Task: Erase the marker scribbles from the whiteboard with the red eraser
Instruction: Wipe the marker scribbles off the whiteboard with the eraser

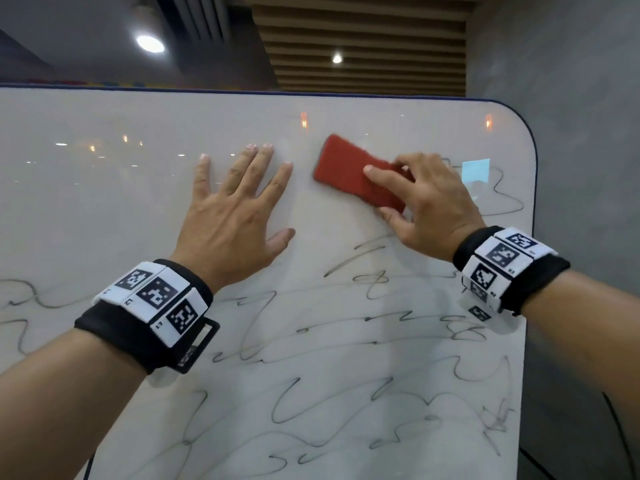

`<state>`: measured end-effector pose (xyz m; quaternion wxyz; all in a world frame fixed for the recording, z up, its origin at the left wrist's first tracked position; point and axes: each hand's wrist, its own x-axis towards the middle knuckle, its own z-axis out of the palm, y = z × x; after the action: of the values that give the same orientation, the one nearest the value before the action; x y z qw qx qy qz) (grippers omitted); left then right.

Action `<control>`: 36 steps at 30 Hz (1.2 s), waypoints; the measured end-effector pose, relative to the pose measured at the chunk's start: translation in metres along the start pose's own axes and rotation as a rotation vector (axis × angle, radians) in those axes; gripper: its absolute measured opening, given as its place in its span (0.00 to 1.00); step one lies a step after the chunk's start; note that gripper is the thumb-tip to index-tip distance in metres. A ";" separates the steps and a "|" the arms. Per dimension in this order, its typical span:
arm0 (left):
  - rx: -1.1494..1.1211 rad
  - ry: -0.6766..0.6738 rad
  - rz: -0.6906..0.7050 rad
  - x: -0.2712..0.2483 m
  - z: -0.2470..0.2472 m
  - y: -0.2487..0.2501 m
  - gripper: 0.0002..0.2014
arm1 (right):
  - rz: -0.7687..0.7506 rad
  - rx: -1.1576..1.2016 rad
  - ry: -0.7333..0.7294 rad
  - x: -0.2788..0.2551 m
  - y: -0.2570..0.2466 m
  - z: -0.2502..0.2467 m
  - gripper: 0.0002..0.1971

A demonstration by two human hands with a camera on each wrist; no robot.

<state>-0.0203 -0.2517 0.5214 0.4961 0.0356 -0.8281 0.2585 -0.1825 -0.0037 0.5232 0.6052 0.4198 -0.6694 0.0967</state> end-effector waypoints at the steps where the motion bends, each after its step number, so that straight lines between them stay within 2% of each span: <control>1: 0.000 -0.005 0.000 0.001 0.000 0.001 0.41 | 0.040 0.010 0.020 -0.001 -0.002 0.001 0.28; 2: -0.003 -0.008 0.002 0.002 0.000 0.003 0.42 | 0.033 0.014 0.024 -0.004 -0.005 0.003 0.28; 6: 0.001 -0.015 0.020 0.007 -0.001 0.007 0.44 | -0.182 0.005 -0.038 -0.023 -0.016 0.013 0.26; 9: 0.001 -0.024 0.051 0.012 -0.002 0.012 0.45 | -0.210 -0.022 -0.039 -0.020 -0.010 0.012 0.25; 15: 0.004 -0.053 0.060 0.015 0.000 0.017 0.47 | -0.150 -0.001 -0.035 -0.024 -0.019 0.017 0.26; 21: 0.014 -0.067 0.060 0.013 0.003 0.019 0.47 | -0.198 -0.064 -0.078 -0.022 -0.009 0.014 0.26; 26: -0.002 -0.093 0.058 0.014 0.000 0.022 0.47 | 0.059 -0.036 -0.051 -0.023 -0.016 0.012 0.28; 28: -0.010 -0.089 0.076 0.015 0.001 0.023 0.48 | 0.115 -0.025 -0.043 -0.028 -0.029 0.014 0.28; 33: -0.033 -0.053 0.145 0.025 0.004 0.031 0.53 | -0.060 -0.100 -0.136 -0.030 -0.022 0.007 0.28; 34: -0.040 -0.048 0.143 0.027 0.004 0.032 0.54 | -0.065 -0.122 -0.144 -0.026 -0.015 0.004 0.28; 36: -0.047 -0.038 0.137 0.031 0.004 0.035 0.55 | 0.020 -0.129 -0.127 -0.020 -0.005 0.000 0.29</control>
<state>-0.0504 -0.2173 0.5320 0.4623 -0.0277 -0.8436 0.2717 -0.1807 0.0023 0.5040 0.5862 0.3783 -0.7156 0.0325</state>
